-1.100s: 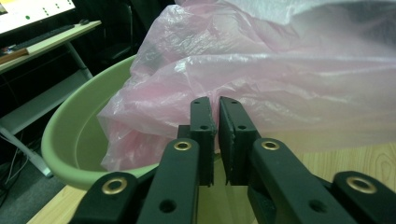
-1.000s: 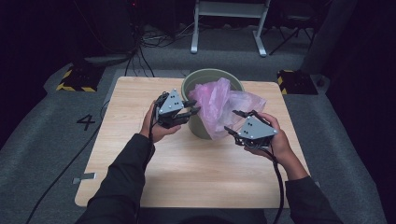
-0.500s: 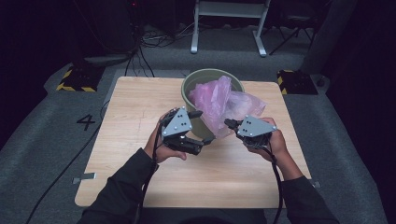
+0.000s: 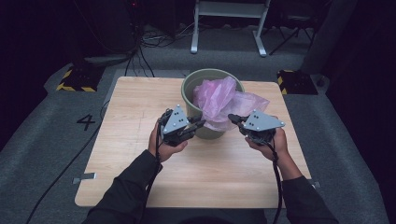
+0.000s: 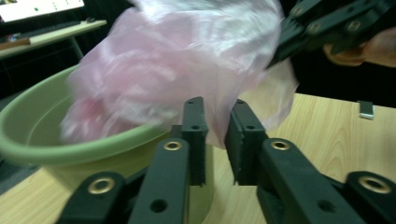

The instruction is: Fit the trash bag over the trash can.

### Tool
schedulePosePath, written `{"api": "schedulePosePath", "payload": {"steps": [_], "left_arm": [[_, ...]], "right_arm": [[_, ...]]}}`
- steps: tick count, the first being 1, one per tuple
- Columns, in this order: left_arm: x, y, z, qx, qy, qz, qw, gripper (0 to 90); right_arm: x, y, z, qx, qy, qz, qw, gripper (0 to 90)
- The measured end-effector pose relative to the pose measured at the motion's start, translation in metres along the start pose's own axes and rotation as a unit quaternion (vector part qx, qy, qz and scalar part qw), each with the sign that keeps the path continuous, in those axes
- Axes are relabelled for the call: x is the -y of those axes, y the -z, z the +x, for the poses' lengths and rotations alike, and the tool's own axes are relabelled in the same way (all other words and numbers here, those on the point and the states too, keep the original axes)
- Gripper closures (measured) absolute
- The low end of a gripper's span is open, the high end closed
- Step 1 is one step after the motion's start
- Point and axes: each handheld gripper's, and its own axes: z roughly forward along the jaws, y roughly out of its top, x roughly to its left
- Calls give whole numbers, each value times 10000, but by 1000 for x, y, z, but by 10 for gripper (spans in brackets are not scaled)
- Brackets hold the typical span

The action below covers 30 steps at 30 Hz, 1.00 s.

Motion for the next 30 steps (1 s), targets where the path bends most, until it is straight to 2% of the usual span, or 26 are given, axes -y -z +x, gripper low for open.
{"api": "schedulePosePath", "payload": {"steps": [1, 2, 3, 4, 10, 13, 15, 17, 19, 23, 30], "left_arm": [[2, 2, 3, -24, 27, -17, 10000, 827], [6, 6, 7, 25, 35, -74, 10000, 874], [6, 6, 7, 25, 35, -74, 10000, 880], [7, 8, 9, -20, 8, -33, 10000, 880], [17, 19, 23, 44, 103, 95, 9999, 880], [21, 23, 27, 17, 95, 215, 9997, 872], [22, 26, 30, -66, 1, 318, 9995, 876], [23, 29, 32, -115, -16, 356, 9993, 876], [25, 33, 36, -188, -20, 383, 9991, 877], [29, 36, 44, -373, -70, 510, 9980, 877], [39, 36, 65, -597, 92, 699, 9957, 852]], "right_arm": [[0, 1, -2, 99, -58, -18, 9999, 900], [0, 2, -6, 280, -176, -34, 9994, 900], [0, 2, -6, 280, -176, -34, 9994, 900], [0, 3, -8, 384, -239, -35, 9990, 900], [2, 11, -24, 664, -603, -73, 9959, 900], [1, 16, -30, 743, -648, -83, 9951, 900], [0, 21, -37, 833, -774, -90, 9935, 900], [2, 25, -48, 820, -1047, -142, 9910, 900], [5, 26, -54, 888, -1192, -102, 9888, 900], [10, 25, -63, 963, -1324, 6, 9865, 900], [21, 16, -76, 1067, -1500, 203, 9827, 900]]}}
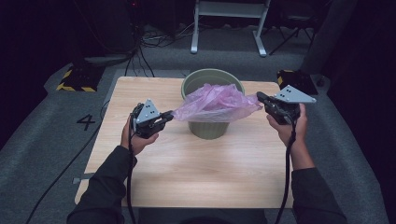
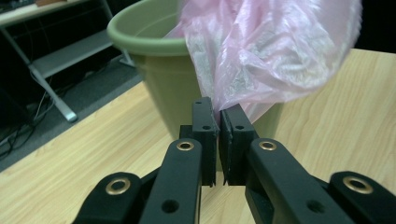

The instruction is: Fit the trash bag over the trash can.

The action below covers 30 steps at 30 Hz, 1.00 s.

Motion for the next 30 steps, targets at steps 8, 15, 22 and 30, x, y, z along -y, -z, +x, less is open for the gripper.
{"api": "schedulePosePath", "payload": {"steps": [8, 15, 22, 30], "left_arm": [[14, -3, 15, -157, 135, 300, 9993, 826], [10, 5, 13, -45, 345, 58, 9994, 422], [-33, 23, -24, 405, -131, -547, 9976, 175], [-68, 8, -31, 165, -357, -394, 9985, 261]], "right_arm": [[11, -12, -8, 43, -206, 201, 9996, 900], [11, -11, -9, -48, -274, 93, 9996, 900], [1, -6, 0, -107, -92, -75, 9999, 853], [-6, 4, 0, -102, -156, -298, 9994, 497]]}}
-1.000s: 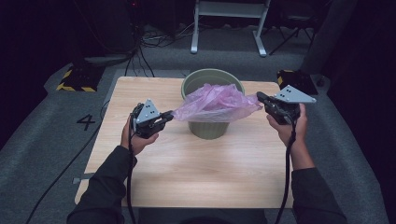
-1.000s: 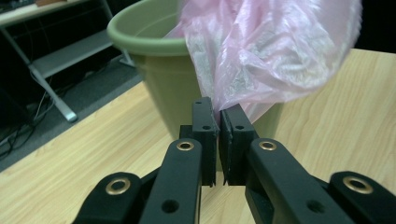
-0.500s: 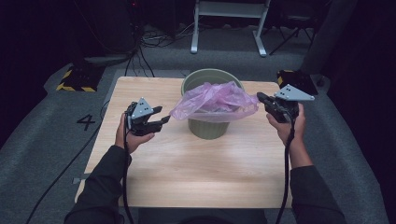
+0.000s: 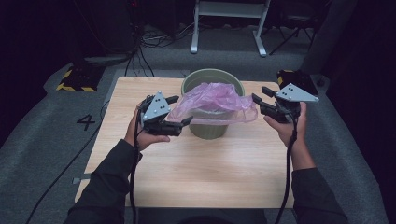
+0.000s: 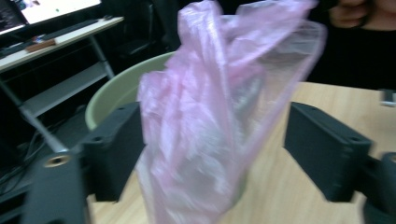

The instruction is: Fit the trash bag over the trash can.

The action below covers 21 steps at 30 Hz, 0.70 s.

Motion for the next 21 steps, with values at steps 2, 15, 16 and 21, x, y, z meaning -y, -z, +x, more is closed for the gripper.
{"api": "schedulePosePath", "payload": {"steps": [2, 15, 16, 21], "left_arm": [[-4, -6, 5, -87, 12, 85, 9999, 318], [-1, -28, 29, -294, 106, 498, 9983, 595], [0, -29, 30, -283, 110, 494, 9983, 621], [5, -36, 38, -298, 84, 562, 9979, 819]], "right_arm": [[-2, 5, -1, 53, 13, -38, 10000, 439], [-16, 18, 26, -1228, 802, 96, 9891, 268], [-17, 14, 30, -1288, 856, 136, 9879, 271], [-18, -9, 36, -1086, 1100, 631, 9860, 550]]}}
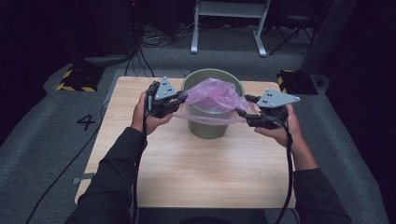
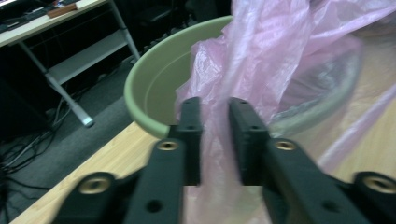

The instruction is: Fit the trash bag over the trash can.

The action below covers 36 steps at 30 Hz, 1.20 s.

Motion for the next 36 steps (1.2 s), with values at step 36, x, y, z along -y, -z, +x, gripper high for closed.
{"api": "schedulePosePath", "payload": {"steps": [36], "left_arm": [[36, -82, 49, -550, 942, 480, 9929, 900]], "right_arm": [[60, -92, -81, 721, -2153, 448, 9729, 896]]}}
